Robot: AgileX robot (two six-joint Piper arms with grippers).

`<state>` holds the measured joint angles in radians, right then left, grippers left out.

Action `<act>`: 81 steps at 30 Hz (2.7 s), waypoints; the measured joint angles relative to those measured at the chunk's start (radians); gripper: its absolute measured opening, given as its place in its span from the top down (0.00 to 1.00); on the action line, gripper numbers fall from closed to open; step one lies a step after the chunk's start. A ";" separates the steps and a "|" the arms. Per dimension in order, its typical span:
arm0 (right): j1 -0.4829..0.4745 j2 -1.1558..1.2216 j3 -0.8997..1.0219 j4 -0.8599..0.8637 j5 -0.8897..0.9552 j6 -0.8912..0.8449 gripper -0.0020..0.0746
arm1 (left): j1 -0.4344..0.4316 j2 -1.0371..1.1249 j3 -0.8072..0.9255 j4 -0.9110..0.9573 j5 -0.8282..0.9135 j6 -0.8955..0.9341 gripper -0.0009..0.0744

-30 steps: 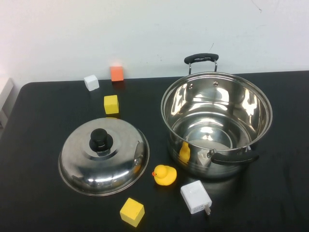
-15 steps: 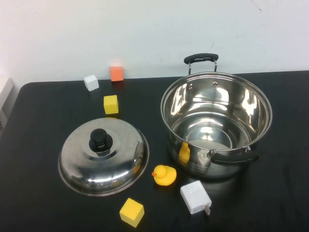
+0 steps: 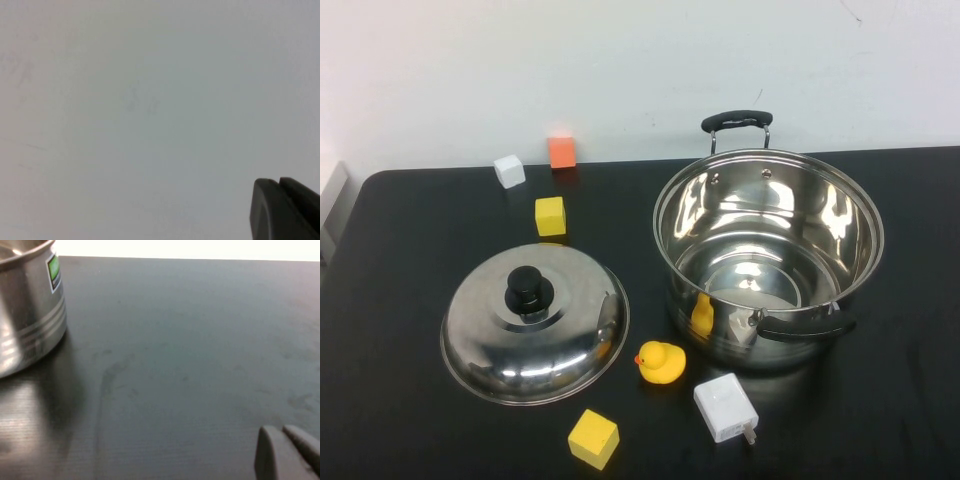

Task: Cover the pot
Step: Pick up the pot lid, then place the pot lid on the pot

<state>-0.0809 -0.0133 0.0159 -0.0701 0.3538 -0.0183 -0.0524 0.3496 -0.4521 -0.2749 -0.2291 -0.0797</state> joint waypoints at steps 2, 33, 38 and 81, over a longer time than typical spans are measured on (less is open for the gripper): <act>0.000 0.000 0.000 0.000 0.000 0.000 0.98 | 0.000 0.076 -0.030 0.000 -0.040 -0.001 0.99; 0.000 0.000 0.000 0.000 0.000 0.000 0.98 | -0.194 1.201 -0.184 0.571 -0.191 -0.196 0.28; 0.000 0.000 0.000 0.000 0.000 0.000 0.98 | -0.196 1.300 -0.247 0.560 -0.193 -0.191 0.18; 0.000 0.000 0.000 0.000 0.000 0.000 0.98 | -0.526 1.236 -0.730 0.665 -0.172 -0.233 0.55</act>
<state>-0.0809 -0.0133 0.0159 -0.0701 0.3538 -0.0183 -0.5786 1.5859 -1.1820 0.3902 -0.4008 -0.3132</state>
